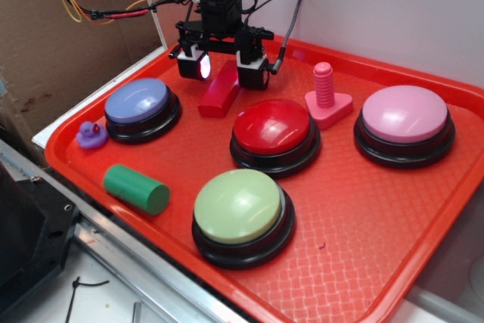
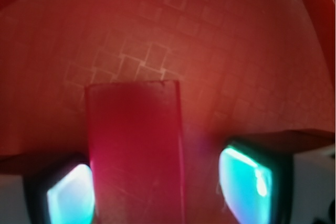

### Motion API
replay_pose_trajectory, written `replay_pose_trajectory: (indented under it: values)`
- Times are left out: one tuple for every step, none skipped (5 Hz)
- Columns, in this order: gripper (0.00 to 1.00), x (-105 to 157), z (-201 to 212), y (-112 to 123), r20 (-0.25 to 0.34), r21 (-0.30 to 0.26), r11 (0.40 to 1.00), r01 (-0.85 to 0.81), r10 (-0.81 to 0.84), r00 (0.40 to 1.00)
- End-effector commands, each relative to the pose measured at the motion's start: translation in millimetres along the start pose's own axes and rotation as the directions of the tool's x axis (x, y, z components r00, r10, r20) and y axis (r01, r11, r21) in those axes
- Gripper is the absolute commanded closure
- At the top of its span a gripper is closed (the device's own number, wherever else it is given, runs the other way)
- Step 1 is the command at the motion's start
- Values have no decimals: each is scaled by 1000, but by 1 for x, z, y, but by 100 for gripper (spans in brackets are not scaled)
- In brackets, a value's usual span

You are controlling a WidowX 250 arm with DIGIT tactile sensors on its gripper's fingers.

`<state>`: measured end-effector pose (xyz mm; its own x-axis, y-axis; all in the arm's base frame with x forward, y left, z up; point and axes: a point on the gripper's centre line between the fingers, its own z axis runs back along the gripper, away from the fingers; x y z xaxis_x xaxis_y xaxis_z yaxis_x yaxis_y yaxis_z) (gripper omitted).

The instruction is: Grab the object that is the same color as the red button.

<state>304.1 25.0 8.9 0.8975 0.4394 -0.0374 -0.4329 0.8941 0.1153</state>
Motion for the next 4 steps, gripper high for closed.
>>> replay_pose_trajectory:
  values:
    - [0, 10, -6, -2, -13, -24, 1000, -14, 13, 1000]
    - [100, 12, -13, -3, -22, -11, 999, -30, 29, 999]
    - [100, 13, -22, -2, -36, 22, 999, -31, 32, 999]
    - [100, 9, -26, -3, -46, 17, 1000, -14, 14, 999]
